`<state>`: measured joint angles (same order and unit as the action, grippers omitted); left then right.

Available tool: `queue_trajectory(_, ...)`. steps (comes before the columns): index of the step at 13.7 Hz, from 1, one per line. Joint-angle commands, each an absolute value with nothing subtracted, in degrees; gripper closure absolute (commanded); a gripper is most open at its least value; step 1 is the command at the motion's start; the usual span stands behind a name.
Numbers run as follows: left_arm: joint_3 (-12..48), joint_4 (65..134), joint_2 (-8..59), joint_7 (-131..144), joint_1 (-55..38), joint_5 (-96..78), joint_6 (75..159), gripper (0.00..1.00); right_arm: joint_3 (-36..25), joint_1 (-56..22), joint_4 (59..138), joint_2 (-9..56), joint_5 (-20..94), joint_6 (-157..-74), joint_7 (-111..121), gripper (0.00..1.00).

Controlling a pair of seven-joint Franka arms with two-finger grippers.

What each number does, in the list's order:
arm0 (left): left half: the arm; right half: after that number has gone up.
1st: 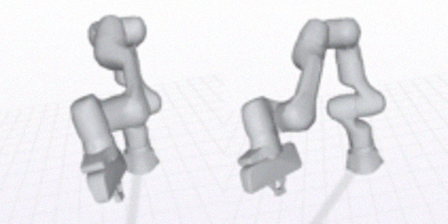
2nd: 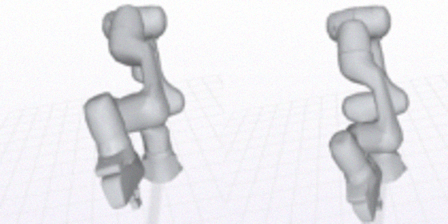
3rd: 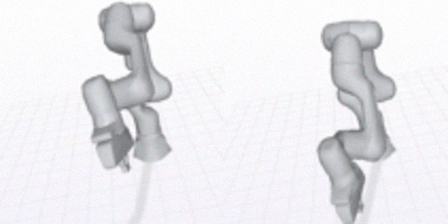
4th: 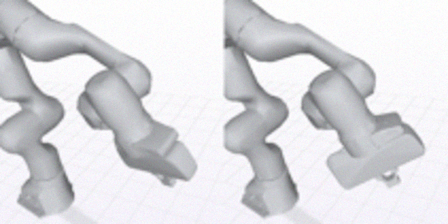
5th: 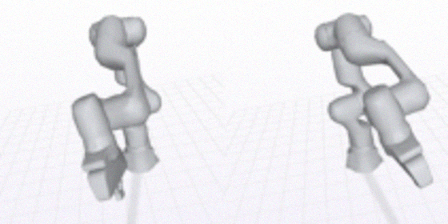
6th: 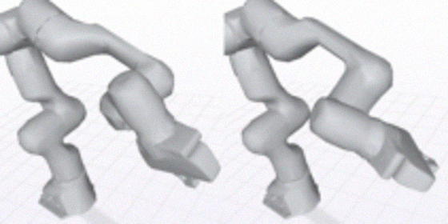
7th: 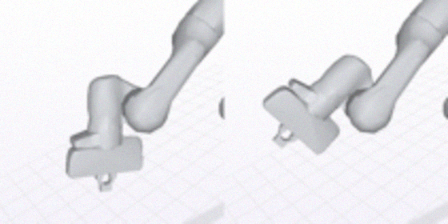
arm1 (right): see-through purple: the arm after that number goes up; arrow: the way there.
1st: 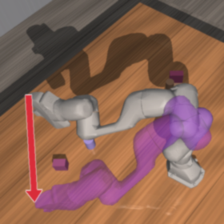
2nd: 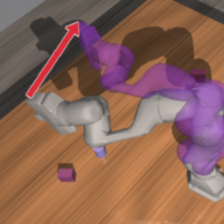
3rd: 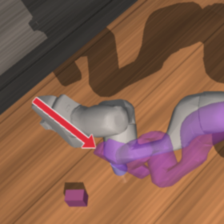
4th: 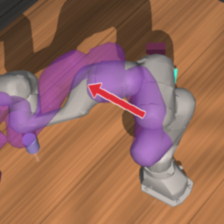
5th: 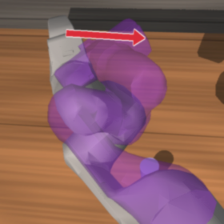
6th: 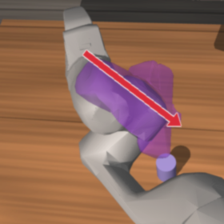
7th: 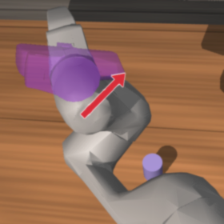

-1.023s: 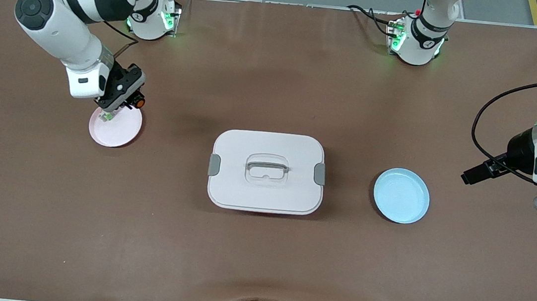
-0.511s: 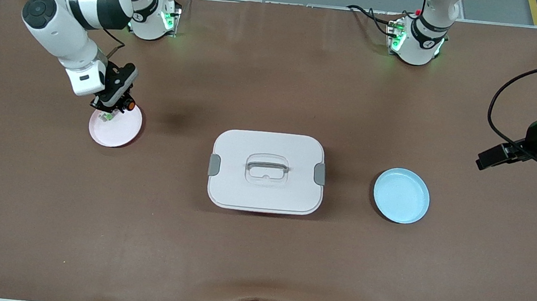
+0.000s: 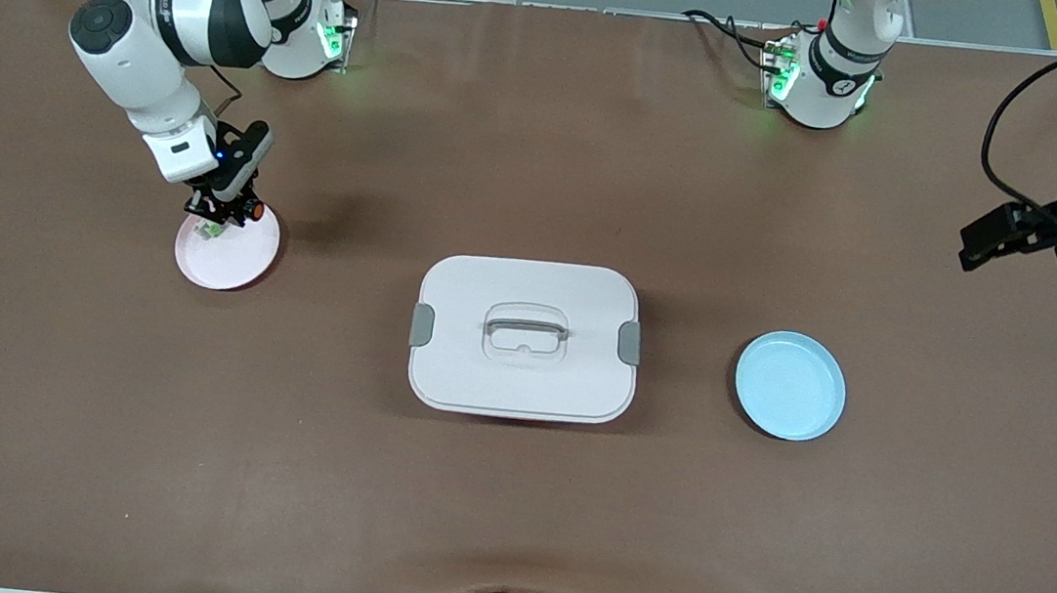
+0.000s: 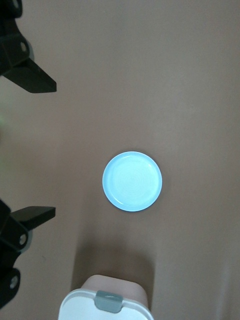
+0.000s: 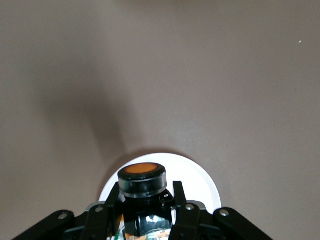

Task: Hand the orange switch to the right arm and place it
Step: 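Lower the switch onto the pink plate with the right gripper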

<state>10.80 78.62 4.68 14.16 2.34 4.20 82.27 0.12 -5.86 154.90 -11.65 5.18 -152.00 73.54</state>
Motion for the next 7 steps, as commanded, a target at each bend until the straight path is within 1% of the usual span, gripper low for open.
queue_trajectory(1,4.15,85.58,-1.13,9.42,-2.1,2.81,83.05,0.0,0.97,-3.34,158.63,-8.81,4.04,-160.19,76.63,1.0)
queue_trajectory(4,1.06,89.73,-3.86,8.09,-5.36,2.9,84.64,0.0,0.97,-2.99,159.78,-3.36,4.04,-168.2,77.52,1.0)
queue_trajectory(7,1.05,90.09,-3.96,8.0,-4.92,2.9,84.9,0.0,0.97,-1.59,159.7,1.65,4.04,-174.01,79.89,1.0)
